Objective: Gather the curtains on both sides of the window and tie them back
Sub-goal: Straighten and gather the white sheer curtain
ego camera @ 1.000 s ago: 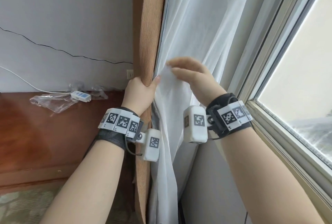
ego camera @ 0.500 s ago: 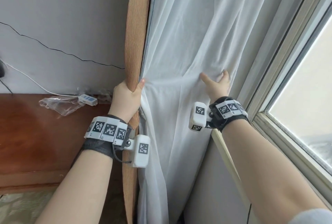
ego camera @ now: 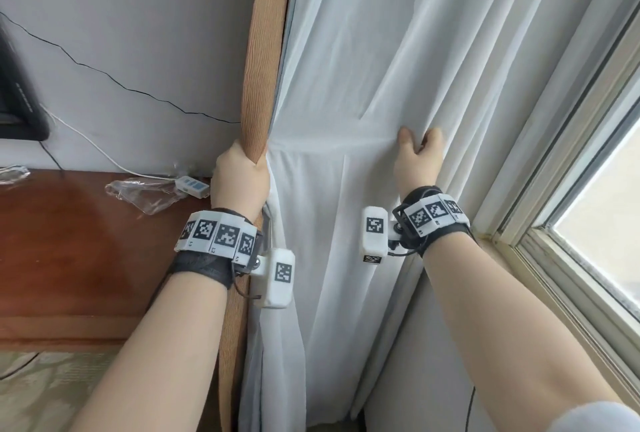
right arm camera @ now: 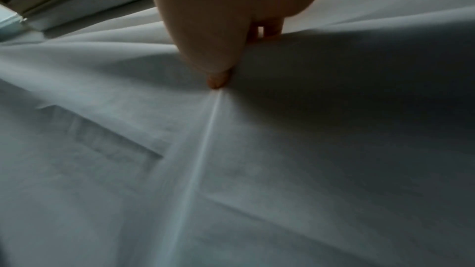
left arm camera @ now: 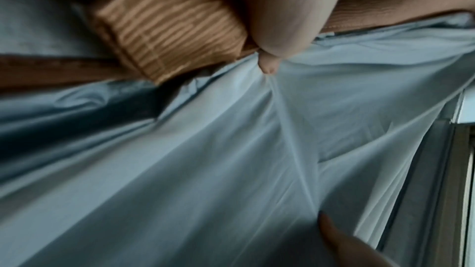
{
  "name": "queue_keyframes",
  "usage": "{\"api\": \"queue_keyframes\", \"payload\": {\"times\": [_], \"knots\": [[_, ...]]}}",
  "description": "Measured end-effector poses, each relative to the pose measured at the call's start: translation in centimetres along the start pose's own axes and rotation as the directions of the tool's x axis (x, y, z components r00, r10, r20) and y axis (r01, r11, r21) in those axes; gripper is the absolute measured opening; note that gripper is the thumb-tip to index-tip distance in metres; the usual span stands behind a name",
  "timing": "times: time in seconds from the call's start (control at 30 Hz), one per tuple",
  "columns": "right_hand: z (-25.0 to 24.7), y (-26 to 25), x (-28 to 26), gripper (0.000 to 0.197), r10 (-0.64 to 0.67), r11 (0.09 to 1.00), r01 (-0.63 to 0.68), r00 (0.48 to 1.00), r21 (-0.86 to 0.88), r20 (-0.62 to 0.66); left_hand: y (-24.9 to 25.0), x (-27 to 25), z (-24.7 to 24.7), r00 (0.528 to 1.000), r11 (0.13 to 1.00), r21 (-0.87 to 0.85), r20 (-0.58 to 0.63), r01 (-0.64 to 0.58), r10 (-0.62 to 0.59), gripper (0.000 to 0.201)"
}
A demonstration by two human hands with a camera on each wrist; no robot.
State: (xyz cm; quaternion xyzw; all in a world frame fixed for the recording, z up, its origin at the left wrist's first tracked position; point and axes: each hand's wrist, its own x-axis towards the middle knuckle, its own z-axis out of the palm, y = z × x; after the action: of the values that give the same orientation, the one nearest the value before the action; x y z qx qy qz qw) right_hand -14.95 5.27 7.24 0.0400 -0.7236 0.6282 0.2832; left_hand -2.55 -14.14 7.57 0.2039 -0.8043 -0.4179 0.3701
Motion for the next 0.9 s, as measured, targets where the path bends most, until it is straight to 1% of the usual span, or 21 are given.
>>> {"api": "queue_keyframes", "payload": {"times": [0.07, 0.1, 0.23, 0.33, 0.47, 0.53, 0.6, 0.67, 0.7, 0.77, 0.83, 0.9], "knots": [[-0.3, -0.1, -0.7, 0.040, -0.071, 0.996, 0.071, 0.997, -0.044, 0.007, 0.4, -0.2, 0.3, 1.000, 0.996, 0.091, -0.029, 0.011, -0.008, 0.027], [-0.7, -0.1, -1.1, 0.040, -0.098, 0.993, 0.099, 0.995, -0.069, 0.019, 0.7, -0.4, 0.5, 1.000, 0.994, 0.109, -0.031, 0.005, -0.002, 0.025], [-2.8, -0.7, -2.4, 0.043, -0.213, 0.952, 0.222, 0.975, -0.208, 0.068, 1.3, -1.1, 1.7, 1.000, 0.996, 0.087, 0.000, -0.026, 0.026, 0.023], [-3.9, -1.5, -3.8, 0.045, -0.311, 0.905, 0.325, 0.946, -0.275, 0.094, 1.8, -1.6, 2.7, 0.999, 0.995, 0.088, 0.031, -0.048, 0.045, 0.023], [-4.5, -3.3, -5.9, 0.048, -0.417, 0.843, 0.458, 0.888, -0.283, 0.193, 2.6, -2.7, 4.1, 0.995, 0.996, 0.056, 0.078, -0.073, 0.069, 0.025], [-4.3, -4.5, -7.0, 0.049, -0.460, 0.822, 0.511, 0.857, -0.253, 0.233, 2.8, -3.3, 4.7, 0.991, 0.996, 0.044, 0.113, -0.080, 0.075, 0.026], [-4.0, -5.4, -7.9, 0.045, -0.514, 0.801, 0.566, 0.817, -0.194, 0.260, 3.1, -3.7, 5.1, 0.986, 0.996, 0.011, 0.144, -0.086, 0.083, 0.025], [-3.6, -6.0, -8.4, 0.038, -0.542, 0.792, 0.592, 0.794, -0.150, 0.274, 3.3, -4.0, 5.3, 0.982, 0.996, -0.046, 0.171, -0.073, 0.080, 0.025], [-3.4, -6.2, -8.5, 0.038, -0.545, 0.791, 0.595, 0.790, -0.140, 0.281, 3.2, -4.1, 5.3, 0.979, 0.994, -0.080, 0.187, -0.068, 0.082, 0.025], [-2.7, -6.3, -8.6, 0.045, -0.522, 0.799, 0.580, 0.799, -0.156, 0.300, 2.9, -4.2, 5.3, 0.966, 0.982, -0.178, 0.234, -0.064, 0.105, 0.023], [-2.1, -6.3, -8.7, 0.050, -0.471, 0.821, 0.540, 0.824, -0.184, 0.316, 2.7, -4.2, 5.0, 0.942, 0.960, -0.277, 0.310, -0.038, 0.127, 0.021], [-1.6, -6.2, -8.6, 0.049, -0.418, 0.844, 0.493, 0.851, -0.210, 0.317, 2.6, -4.3, 4.5, 0.910, 0.942, -0.335, 0.391, 0.004, 0.136, 0.018]]}}
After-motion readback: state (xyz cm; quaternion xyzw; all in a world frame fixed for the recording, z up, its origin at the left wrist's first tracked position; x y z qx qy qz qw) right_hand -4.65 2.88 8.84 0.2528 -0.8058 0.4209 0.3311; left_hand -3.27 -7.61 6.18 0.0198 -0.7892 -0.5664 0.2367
